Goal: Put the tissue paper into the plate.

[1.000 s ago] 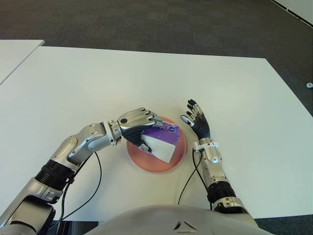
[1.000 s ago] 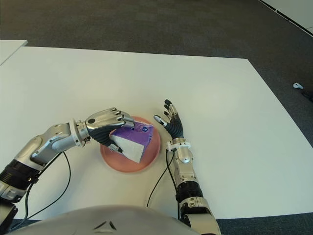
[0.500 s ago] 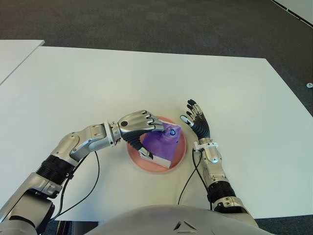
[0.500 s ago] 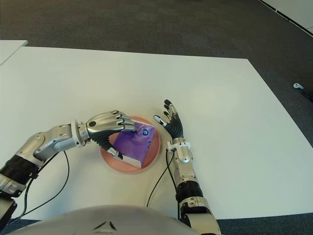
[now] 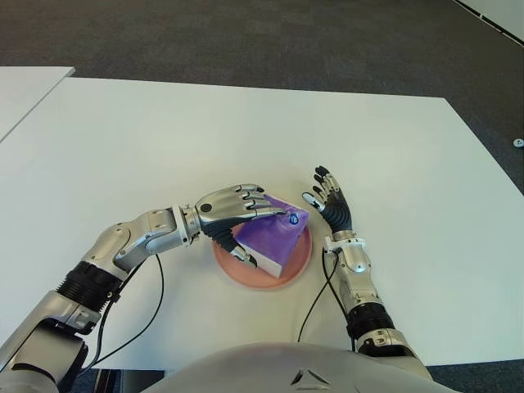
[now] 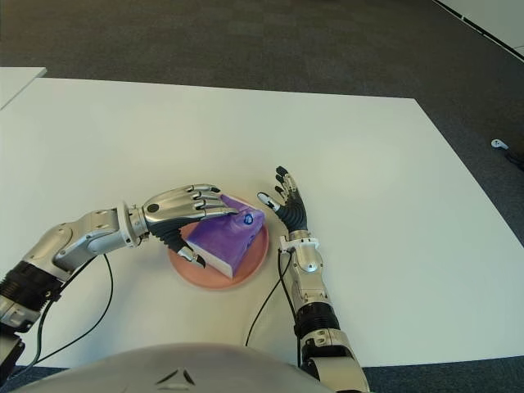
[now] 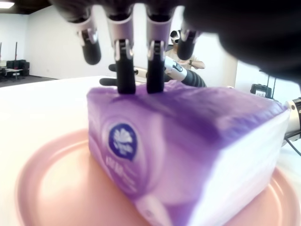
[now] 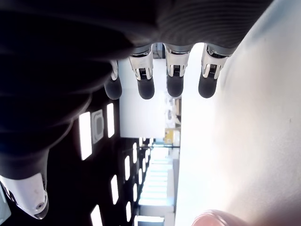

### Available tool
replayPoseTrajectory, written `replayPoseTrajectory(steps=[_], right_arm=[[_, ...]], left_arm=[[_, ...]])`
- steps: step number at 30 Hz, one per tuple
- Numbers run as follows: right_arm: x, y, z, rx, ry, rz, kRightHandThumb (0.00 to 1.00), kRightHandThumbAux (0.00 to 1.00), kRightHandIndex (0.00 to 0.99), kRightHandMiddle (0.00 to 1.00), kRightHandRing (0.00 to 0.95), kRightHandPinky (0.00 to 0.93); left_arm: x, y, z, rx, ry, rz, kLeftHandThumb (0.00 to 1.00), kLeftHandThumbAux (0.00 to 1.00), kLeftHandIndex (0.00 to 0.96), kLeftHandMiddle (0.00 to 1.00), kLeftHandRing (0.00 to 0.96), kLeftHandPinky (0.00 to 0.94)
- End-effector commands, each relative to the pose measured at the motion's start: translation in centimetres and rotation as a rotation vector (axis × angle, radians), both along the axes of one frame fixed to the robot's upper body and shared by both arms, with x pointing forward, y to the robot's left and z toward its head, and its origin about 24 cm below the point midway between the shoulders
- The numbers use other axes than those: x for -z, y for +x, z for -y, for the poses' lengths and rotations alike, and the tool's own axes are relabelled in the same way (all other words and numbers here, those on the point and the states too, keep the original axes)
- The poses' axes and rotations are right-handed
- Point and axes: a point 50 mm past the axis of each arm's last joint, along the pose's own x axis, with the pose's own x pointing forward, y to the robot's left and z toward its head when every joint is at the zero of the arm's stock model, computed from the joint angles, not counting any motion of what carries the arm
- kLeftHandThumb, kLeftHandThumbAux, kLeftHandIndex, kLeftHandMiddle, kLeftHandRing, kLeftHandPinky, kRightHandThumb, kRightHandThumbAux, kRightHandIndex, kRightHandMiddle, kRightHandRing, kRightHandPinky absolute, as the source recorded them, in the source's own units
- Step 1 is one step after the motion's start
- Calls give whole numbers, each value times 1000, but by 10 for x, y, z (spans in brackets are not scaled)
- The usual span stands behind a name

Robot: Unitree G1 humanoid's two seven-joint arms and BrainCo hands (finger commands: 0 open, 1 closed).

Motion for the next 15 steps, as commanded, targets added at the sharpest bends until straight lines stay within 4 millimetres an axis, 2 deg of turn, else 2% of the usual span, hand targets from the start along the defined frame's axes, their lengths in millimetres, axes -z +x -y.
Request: replayPoseTrajectory(steps=[1,15], right_arm=[[50,-36,4,25,-2,-268,0,605,0,10,0,0],[50,-36,5,12,2,-266,0,599,0,5,0,0]], left_arm=[[1,-1,-5,-10,26,-26,36,252,0,0,0,0],[-9,1,-11,-37,71,-43,28,299,0,0,0,0]])
